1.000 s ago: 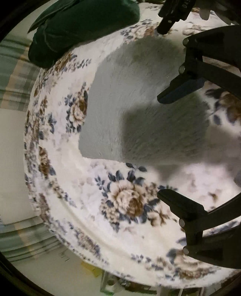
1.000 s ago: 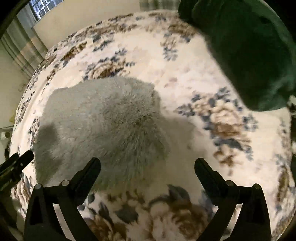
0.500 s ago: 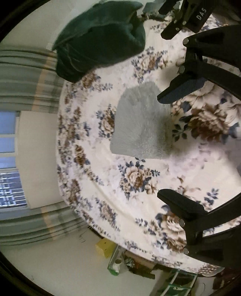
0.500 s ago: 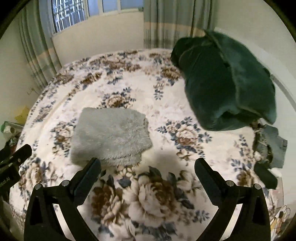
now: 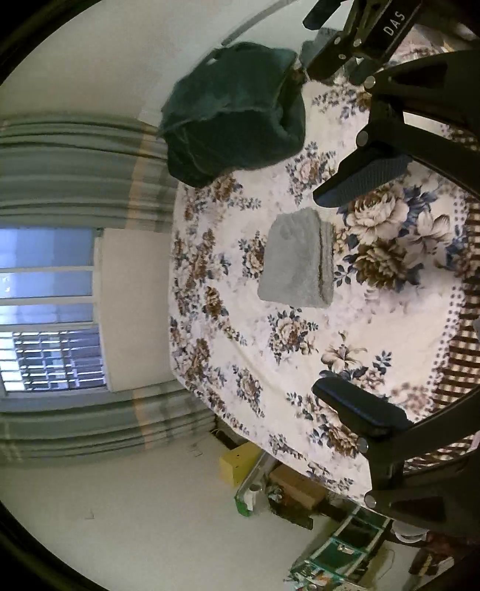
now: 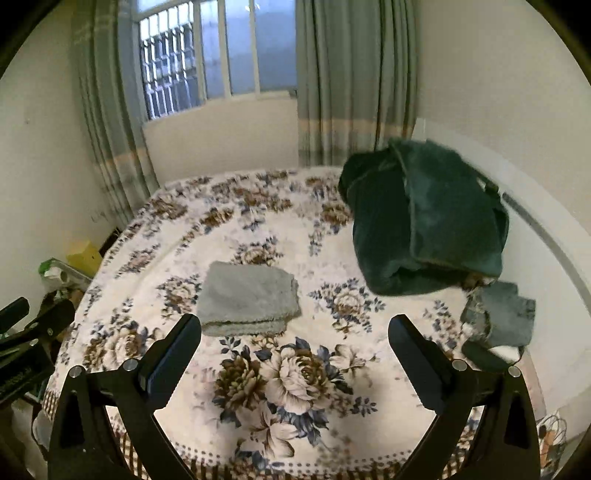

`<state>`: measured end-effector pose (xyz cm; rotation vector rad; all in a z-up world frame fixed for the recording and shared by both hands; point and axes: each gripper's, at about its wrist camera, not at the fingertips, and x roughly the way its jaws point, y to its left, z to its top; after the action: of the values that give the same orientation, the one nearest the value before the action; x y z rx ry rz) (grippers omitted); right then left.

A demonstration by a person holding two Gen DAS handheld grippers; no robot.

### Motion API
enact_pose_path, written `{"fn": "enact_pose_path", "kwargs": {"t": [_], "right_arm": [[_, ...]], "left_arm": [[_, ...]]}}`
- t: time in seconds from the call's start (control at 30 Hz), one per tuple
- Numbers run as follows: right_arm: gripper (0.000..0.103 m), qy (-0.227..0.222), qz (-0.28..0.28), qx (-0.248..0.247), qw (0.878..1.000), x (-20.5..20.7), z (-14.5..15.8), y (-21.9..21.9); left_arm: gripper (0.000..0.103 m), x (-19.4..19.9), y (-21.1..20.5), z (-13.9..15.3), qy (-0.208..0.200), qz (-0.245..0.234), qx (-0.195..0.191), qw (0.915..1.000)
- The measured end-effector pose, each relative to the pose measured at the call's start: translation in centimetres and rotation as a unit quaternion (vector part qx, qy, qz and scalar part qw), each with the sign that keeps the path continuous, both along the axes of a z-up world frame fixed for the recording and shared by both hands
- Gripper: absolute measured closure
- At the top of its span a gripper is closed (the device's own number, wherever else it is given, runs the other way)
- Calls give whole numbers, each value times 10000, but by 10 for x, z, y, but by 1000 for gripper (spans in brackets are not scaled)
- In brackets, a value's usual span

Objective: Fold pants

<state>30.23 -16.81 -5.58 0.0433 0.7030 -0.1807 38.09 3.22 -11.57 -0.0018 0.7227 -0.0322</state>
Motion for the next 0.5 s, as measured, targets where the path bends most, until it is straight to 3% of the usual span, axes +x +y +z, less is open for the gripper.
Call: {"fn": "enact_pose_path", "kwargs": {"t": [0.27, 0.5], "right_arm": [[0, -260, 191, -85, 9994, -91, 71, 20], [0, -400, 214, -61, 9990, -137, 108, 33]], "left_arm": [[9, -66, 8, 46, -222, -14, 4, 9998], [9, -97, 18, 63, -314, 50, 5, 9995]]}}
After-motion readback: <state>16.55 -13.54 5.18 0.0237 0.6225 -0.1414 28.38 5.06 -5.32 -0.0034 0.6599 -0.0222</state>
